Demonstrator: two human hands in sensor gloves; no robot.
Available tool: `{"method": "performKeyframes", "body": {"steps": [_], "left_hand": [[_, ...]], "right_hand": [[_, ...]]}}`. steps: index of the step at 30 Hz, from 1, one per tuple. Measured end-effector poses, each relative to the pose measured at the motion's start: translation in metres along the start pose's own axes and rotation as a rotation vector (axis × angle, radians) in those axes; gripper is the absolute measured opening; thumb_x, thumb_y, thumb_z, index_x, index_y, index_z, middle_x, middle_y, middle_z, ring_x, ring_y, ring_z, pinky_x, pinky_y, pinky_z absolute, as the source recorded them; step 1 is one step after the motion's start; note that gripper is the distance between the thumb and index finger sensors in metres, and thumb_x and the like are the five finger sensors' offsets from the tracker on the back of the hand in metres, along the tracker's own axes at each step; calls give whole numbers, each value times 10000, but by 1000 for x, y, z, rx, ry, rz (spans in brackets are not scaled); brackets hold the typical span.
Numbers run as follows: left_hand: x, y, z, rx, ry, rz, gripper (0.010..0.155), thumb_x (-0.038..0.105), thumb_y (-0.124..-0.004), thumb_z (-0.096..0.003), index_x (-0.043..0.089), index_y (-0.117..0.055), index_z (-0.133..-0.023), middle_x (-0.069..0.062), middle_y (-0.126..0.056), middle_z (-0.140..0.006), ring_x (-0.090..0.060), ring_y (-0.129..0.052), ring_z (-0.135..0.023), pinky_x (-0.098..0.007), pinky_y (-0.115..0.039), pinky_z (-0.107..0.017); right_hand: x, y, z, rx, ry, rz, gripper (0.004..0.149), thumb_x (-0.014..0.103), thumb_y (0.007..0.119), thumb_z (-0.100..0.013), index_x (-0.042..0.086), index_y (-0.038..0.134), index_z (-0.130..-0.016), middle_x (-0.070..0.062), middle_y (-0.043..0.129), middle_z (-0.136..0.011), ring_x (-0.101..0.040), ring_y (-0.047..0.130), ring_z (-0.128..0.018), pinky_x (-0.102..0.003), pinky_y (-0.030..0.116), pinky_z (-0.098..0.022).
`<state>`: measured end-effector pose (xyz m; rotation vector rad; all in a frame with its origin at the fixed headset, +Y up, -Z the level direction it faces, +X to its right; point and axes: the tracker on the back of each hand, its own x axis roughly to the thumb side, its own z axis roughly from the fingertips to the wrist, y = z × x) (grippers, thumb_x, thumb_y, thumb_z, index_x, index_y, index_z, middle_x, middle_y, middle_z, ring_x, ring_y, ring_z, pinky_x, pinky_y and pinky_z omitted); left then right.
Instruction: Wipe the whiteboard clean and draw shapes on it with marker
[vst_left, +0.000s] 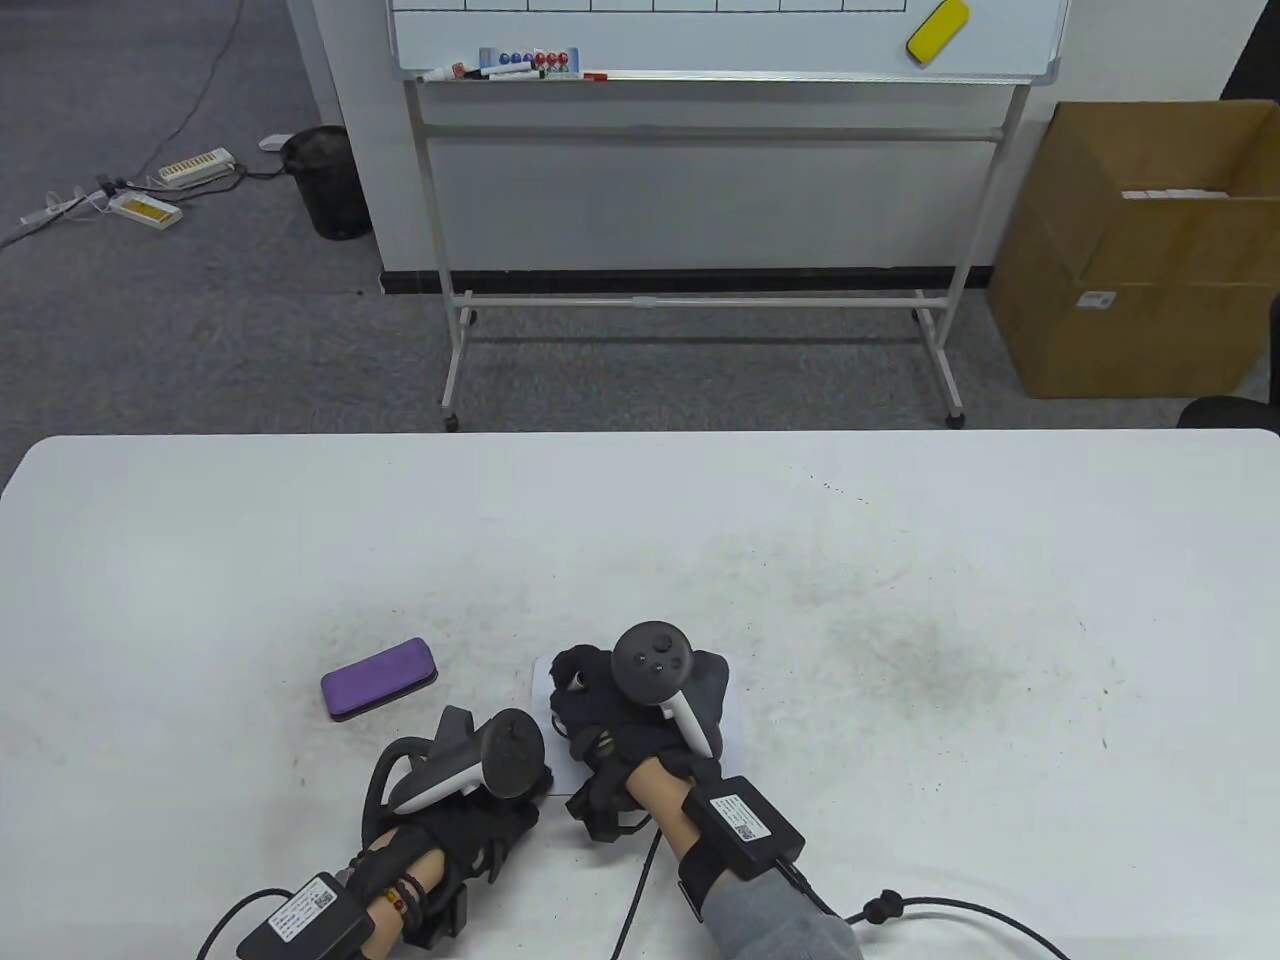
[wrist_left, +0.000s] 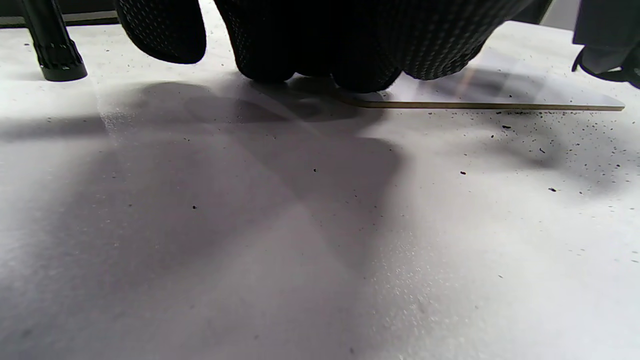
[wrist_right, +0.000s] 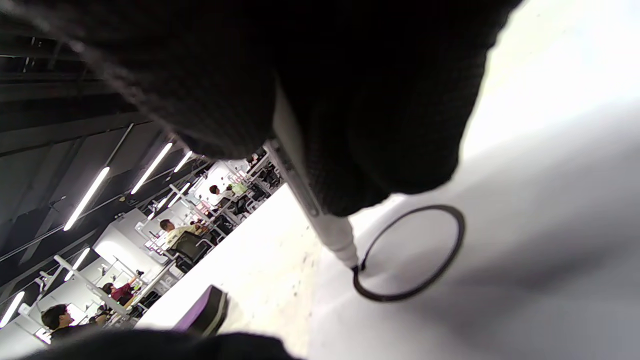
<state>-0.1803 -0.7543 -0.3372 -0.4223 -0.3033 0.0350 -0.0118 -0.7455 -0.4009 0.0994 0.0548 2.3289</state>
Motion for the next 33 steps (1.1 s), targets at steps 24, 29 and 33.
{"method": "performKeyframes", "body": {"steps": [24,29,33], "left_hand": [[2,0,0,-5,10,-14,581,424,-712,-419,299,-690,-986,22,-565,-1162,-248,-633,-1085,-575,-605,-755],[3,0,0,-6,11,-13,583,426,-714,-419,298,-691,-987,20,-566,-1162,-251,-633,-1085,-575,-604,-755],[3,0,0,-5,11,-16,581,425,-712,-419,298,-692,-986,21,-568,-1161,-252,-635,-1084,-575,-604,-756]], "right_hand": [[-45,-52,13,-83,78,17,455,318,956,-346,239,895,-790,-104,945,-806,-283,1135,-556,-315,988,-378],[-36,-46,22,-12,55,30,456,330,954,-342,234,898,-785,-105,953,-792,-275,1137,-544,-311,990,-369],[-27,-37,28,35,36,25,460,336,954,-342,231,898,-786,-104,956,-786,-273,1138,-540,-306,992,-363]]}}
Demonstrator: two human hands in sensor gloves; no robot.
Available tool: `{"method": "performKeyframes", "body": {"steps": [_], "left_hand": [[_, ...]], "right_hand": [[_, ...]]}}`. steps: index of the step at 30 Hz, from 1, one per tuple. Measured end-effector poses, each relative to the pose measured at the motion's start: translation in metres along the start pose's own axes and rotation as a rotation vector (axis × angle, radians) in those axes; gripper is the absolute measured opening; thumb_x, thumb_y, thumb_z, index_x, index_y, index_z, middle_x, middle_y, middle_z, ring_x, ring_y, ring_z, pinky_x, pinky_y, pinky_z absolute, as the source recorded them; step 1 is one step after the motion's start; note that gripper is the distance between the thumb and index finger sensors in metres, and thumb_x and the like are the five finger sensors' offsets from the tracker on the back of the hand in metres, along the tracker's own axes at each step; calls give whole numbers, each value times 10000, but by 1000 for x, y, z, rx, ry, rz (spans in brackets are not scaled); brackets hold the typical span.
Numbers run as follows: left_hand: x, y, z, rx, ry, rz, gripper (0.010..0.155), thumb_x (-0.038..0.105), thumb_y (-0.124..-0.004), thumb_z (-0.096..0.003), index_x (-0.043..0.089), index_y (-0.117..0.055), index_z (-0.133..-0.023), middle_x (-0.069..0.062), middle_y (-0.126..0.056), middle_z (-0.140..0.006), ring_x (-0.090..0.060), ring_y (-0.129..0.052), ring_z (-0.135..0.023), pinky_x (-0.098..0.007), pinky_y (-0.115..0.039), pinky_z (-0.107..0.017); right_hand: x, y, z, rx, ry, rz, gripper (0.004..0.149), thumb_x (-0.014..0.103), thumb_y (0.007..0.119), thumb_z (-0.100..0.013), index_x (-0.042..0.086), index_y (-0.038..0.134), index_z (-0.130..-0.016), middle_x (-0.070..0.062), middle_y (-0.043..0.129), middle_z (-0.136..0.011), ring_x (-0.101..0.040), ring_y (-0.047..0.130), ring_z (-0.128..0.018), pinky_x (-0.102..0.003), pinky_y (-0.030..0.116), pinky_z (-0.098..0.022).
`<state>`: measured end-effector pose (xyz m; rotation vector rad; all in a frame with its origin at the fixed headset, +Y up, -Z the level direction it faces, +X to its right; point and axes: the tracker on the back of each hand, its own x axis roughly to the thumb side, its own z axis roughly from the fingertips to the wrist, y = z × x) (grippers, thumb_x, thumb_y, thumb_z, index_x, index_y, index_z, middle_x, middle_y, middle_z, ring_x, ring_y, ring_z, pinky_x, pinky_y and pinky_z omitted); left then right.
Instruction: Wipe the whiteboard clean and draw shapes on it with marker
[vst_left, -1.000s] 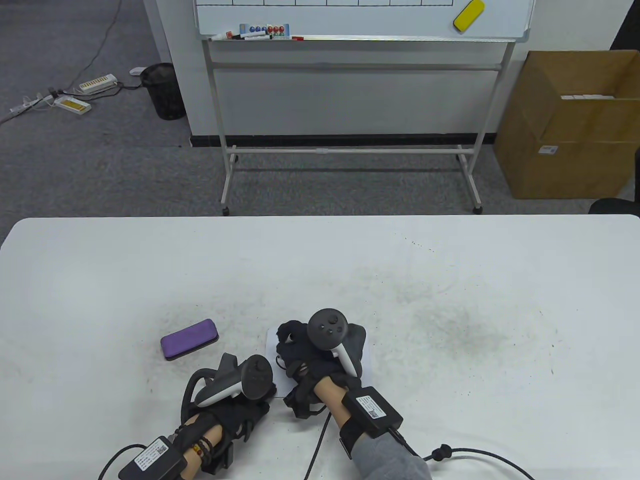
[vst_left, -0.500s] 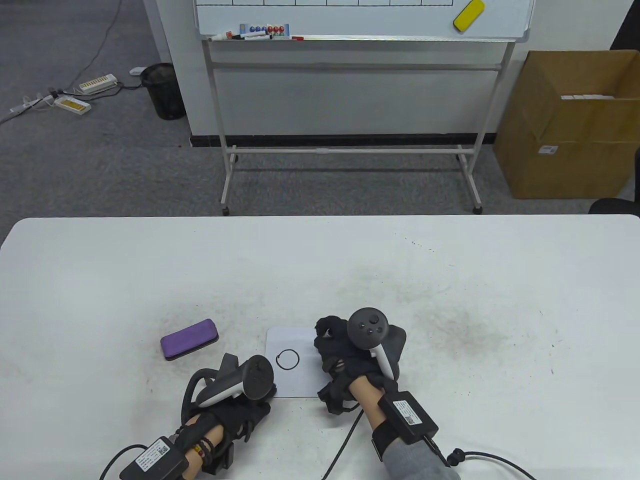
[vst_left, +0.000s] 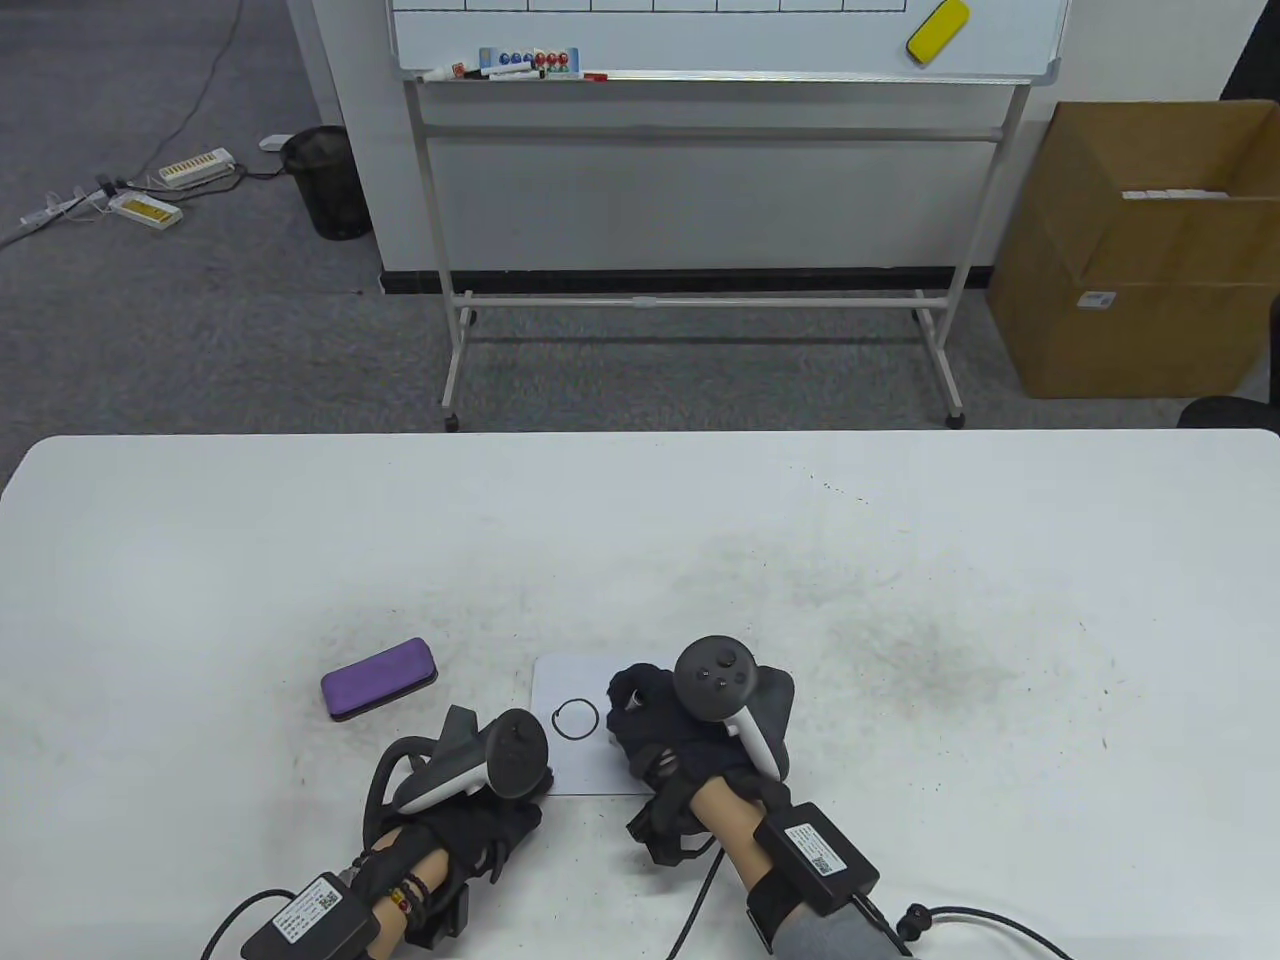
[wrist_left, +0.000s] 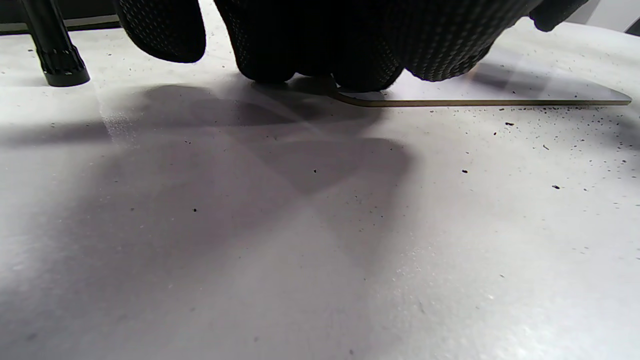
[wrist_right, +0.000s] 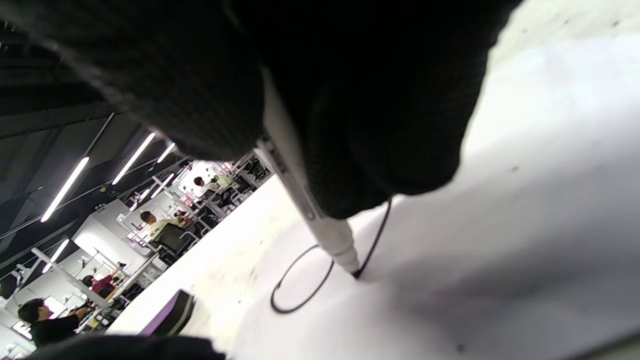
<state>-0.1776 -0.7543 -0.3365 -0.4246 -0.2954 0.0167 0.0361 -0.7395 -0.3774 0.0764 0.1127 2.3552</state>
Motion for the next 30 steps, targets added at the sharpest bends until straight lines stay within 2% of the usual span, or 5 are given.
{"method": "performKeyframes", "body": {"steps": [5,17,30], "left_hand": [[0,0,0,2,1,-5,583,427,-713,-419,301,-688,-987,22,-566,-1162,-248,-635,-1084,-574,-605,-756],[0,0,0,1,1,-8,584,432,-715,-418,299,-690,-986,18,-567,-1162,-251,-637,-1084,-574,-605,-755],[2,0,0,3,3,-16,593,441,-722,-414,298,-691,-989,18,-572,-1161,-254,-641,-1083,-574,-606,-755]], "right_hand": [[-1,-4,-3,-8,28,9,462,338,955,-338,225,901,-783,-107,963,-778,-274,1142,-532,-308,995,-357],[-32,-33,5,-62,103,-18,461,334,954,-337,223,903,-781,-109,964,-777,-275,1143,-531,-309,995,-356],[-33,-33,4,-70,96,-23,454,319,958,-335,237,912,-779,-114,959,-789,-285,1139,-544,-313,994,-366]]}}
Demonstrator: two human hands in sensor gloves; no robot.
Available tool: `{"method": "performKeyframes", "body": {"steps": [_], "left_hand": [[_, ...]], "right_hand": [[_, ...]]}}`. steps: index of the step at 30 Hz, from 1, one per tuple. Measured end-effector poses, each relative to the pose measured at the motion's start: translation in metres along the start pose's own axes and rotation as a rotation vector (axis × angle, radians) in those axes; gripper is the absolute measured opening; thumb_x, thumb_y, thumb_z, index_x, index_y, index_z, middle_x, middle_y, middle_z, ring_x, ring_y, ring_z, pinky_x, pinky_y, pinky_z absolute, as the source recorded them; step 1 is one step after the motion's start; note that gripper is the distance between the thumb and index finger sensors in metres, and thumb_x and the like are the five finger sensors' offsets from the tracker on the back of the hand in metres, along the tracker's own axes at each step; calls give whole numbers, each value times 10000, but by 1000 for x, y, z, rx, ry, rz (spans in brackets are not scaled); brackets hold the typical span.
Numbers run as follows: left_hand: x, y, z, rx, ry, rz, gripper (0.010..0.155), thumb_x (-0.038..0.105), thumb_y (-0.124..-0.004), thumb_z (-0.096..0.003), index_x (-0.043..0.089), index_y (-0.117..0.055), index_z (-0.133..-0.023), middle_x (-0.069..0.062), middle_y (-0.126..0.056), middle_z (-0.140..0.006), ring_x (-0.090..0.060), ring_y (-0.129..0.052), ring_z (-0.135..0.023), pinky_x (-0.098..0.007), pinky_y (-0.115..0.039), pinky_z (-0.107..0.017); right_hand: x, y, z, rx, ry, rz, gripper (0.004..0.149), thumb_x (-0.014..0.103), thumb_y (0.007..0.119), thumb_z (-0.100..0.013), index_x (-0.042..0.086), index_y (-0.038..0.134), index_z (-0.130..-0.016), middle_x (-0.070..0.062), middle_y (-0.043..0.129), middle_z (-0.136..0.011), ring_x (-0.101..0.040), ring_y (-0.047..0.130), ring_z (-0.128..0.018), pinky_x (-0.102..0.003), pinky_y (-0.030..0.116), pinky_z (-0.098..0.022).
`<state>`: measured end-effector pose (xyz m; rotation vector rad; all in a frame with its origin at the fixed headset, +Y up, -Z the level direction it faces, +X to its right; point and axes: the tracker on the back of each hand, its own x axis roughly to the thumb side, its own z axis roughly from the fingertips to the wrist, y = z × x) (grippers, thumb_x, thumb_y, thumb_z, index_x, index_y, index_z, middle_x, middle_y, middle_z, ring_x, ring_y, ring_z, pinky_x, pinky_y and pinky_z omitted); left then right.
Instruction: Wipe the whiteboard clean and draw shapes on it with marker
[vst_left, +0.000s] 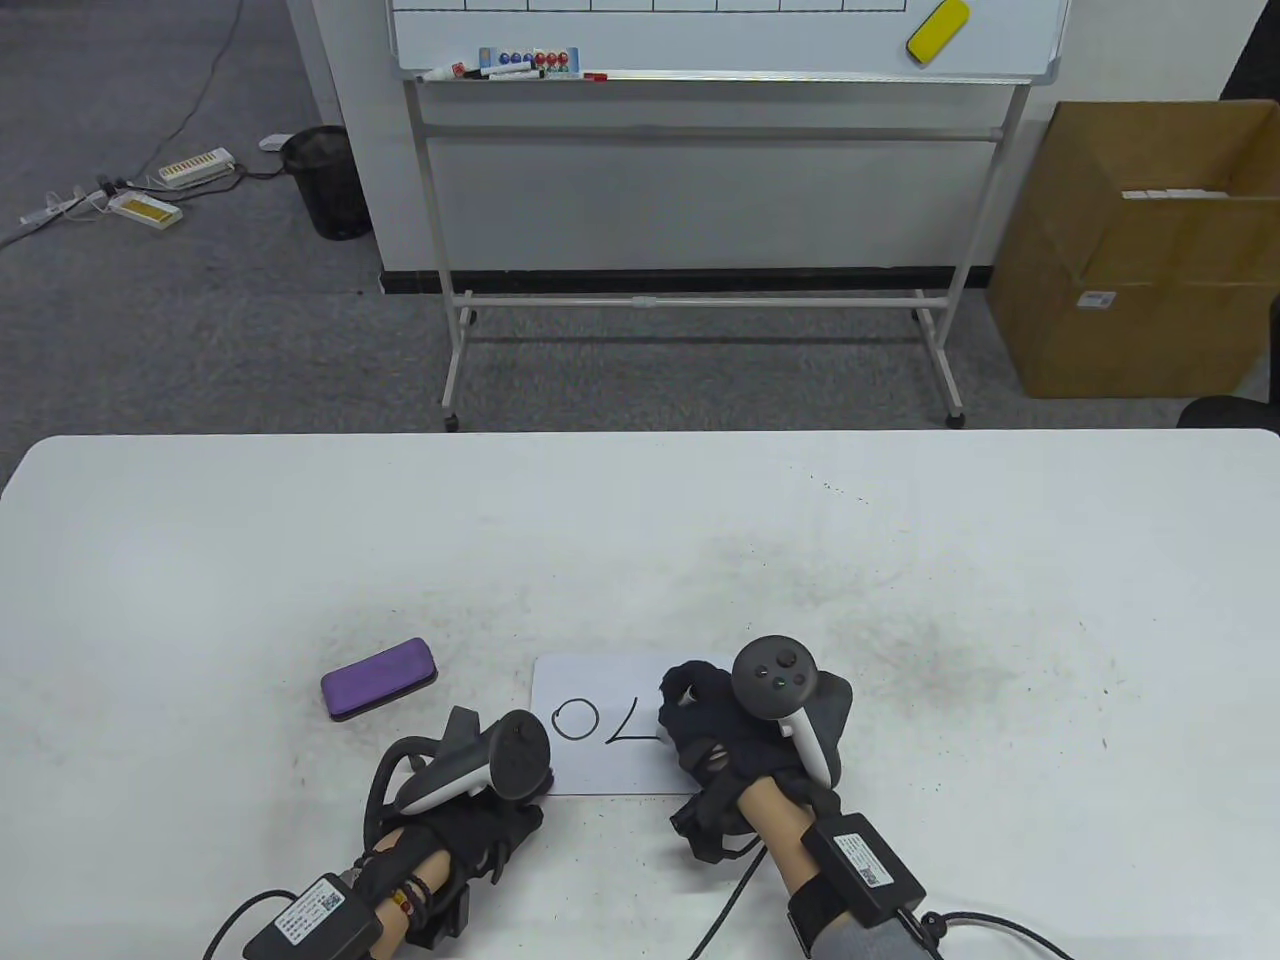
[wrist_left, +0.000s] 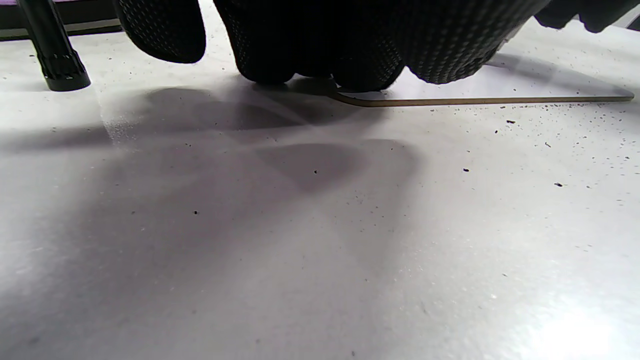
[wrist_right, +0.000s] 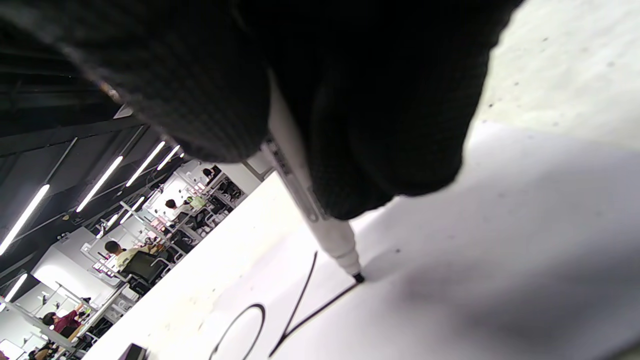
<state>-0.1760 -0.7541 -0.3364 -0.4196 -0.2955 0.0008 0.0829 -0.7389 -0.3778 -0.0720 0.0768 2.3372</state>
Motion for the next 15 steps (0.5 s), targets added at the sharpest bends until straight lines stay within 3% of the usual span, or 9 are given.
{"method": "performKeyframes", "body": {"steps": [11,15], "left_hand": [[0,0,0,0,-3,0,596,448,-724,-414,297,-690,-989,17,-571,-1161,-256,-641,-1082,-575,-604,-756],[0,0,0,0,-4,2,595,449,-723,-414,297,-690,-989,19,-570,-1162,-255,-639,-1083,-574,-604,-756]], "right_hand": [[16,15,-25,-22,-11,4,452,314,951,-341,241,908,-785,-113,952,-800,-286,1139,-555,-317,992,-374],[17,8,-26,-32,-24,-22,454,319,953,-341,237,906,-785,-111,953,-800,-288,1139,-554,-319,992,-374]]}}
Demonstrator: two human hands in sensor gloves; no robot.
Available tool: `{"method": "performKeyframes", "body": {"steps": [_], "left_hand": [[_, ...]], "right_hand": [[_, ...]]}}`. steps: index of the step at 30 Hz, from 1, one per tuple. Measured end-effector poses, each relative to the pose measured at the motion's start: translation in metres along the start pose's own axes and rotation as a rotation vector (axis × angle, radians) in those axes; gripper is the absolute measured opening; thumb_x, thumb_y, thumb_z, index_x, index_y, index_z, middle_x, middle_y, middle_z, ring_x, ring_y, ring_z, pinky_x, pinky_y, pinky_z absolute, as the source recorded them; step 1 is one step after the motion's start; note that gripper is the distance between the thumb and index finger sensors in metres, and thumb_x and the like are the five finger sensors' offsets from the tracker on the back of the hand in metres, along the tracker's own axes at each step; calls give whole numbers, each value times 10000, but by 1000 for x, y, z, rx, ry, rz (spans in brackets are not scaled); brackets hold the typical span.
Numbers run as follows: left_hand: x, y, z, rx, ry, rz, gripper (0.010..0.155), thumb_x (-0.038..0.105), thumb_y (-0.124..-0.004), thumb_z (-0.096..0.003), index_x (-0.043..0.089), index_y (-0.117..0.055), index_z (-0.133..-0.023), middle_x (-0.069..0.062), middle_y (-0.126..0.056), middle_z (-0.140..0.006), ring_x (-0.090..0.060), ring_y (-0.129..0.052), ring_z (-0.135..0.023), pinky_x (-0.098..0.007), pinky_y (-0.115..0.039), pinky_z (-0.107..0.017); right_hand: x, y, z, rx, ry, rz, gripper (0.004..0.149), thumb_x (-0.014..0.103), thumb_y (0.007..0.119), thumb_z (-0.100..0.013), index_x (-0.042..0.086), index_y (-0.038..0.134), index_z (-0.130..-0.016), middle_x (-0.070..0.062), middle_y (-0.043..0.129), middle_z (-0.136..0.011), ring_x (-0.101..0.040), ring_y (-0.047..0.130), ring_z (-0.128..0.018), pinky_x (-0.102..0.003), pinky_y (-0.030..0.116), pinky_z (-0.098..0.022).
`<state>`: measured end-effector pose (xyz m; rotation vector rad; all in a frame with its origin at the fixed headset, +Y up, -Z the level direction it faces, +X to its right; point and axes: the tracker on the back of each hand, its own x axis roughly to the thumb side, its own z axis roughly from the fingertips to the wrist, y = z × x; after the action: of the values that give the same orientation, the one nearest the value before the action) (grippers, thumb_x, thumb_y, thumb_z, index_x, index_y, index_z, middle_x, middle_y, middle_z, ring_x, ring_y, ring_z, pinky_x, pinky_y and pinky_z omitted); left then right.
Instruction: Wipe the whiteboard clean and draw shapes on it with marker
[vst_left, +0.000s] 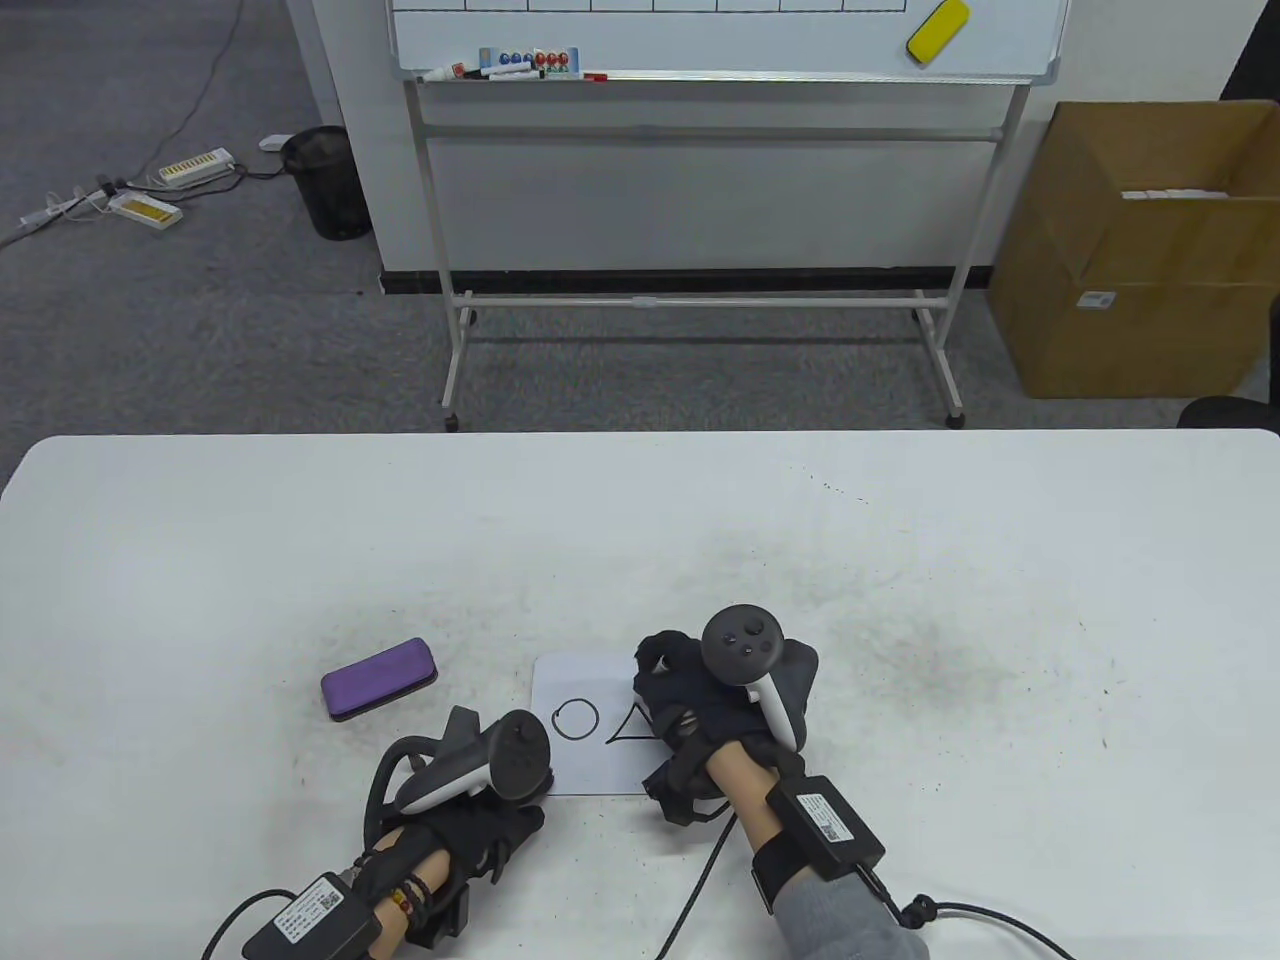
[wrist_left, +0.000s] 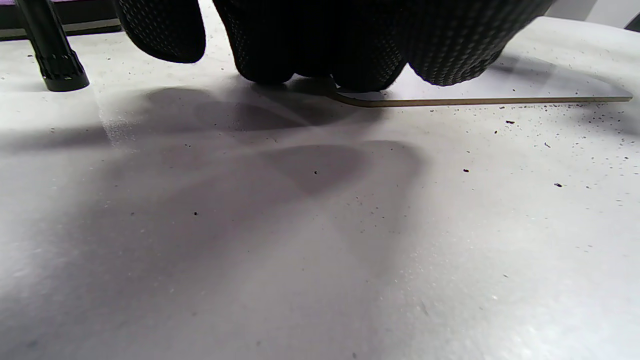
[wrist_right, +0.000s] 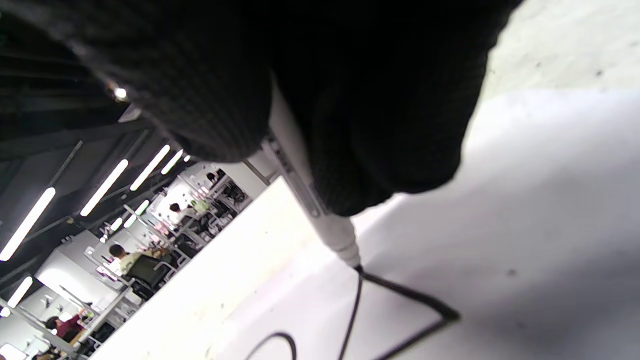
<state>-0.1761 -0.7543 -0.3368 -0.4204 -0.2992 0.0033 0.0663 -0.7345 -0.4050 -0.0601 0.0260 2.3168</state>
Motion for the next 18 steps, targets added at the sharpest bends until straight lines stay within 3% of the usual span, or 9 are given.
{"method": "performKeyframes", "body": {"steps": [6,18], "left_hand": [[1,0,0,0,0,-10,603,459,-728,-409,294,-690,-988,13,-567,-1163,-258,-638,-1084,-576,-604,-756],[2,0,0,-11,0,-23,640,499,-740,-393,284,-684,-992,9,-564,-1164,-267,-633,-1087,-580,-601,-757]], "right_hand": [[-12,-24,5,-39,17,45,440,327,942,-347,237,906,-776,-106,950,-797,-294,1130,-546,-329,981,-374],[-20,-24,9,7,36,77,438,329,937,-348,233,909,-774,-113,957,-790,-295,1133,-545,-328,985,-373]]}}
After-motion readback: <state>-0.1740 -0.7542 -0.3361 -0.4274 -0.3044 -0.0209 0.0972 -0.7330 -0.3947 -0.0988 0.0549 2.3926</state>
